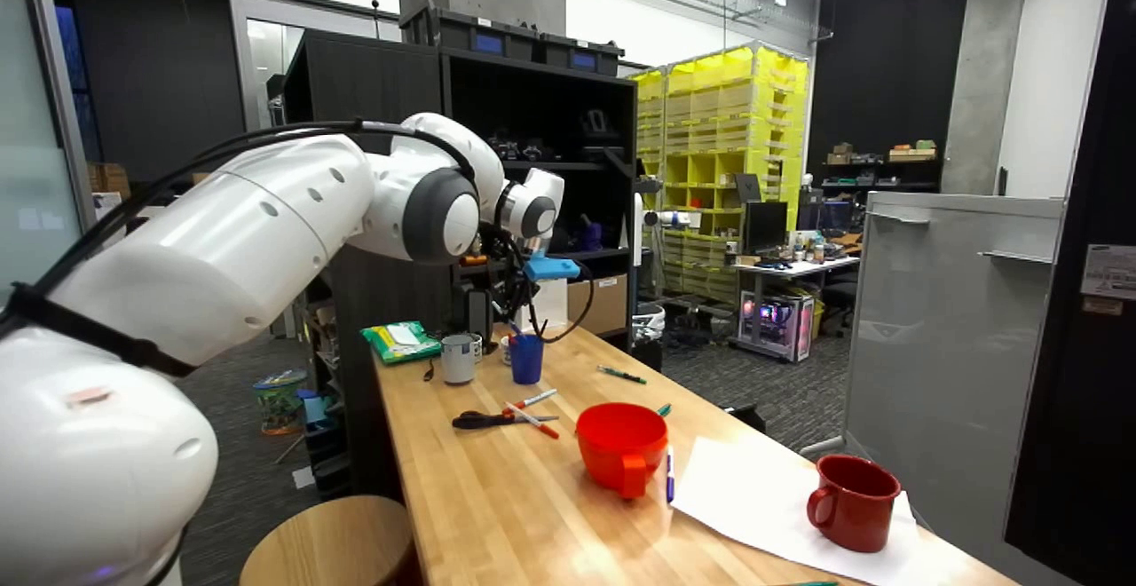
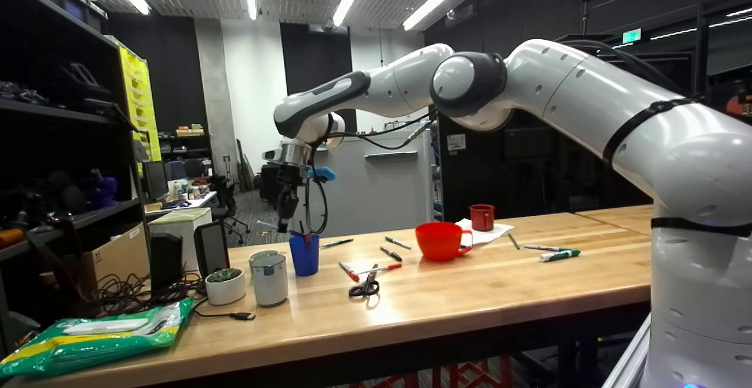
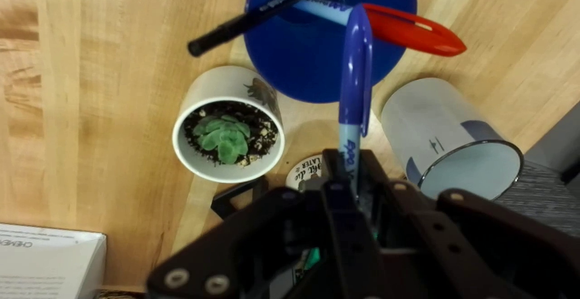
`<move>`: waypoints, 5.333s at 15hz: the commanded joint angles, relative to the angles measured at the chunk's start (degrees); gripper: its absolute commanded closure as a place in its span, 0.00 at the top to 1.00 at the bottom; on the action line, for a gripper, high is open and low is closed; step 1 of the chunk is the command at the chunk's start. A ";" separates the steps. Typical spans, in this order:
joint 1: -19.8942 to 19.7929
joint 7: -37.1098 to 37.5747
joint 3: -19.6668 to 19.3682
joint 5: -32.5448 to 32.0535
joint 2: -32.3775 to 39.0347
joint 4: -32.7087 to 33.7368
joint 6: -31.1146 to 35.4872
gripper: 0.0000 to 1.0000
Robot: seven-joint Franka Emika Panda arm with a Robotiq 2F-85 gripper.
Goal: Put one blue pen in the blue cup.
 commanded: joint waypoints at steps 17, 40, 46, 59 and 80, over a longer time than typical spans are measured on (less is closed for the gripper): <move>-7.57 -0.97 3.49 15.28 -1.22 -5.73 3.94 0.03; -15.10 -14.87 8.23 32.20 -0.22 -12.28 14.02 0.03; -14.87 -18.04 6.95 37.52 0.44 -12.60 13.59 0.03; -14.22 -18.79 4.87 40.73 0.12 -13.41 13.06 0.38; -13.63 -24.01 3.11 38.79 -7.55 -21.29 13.77 1.00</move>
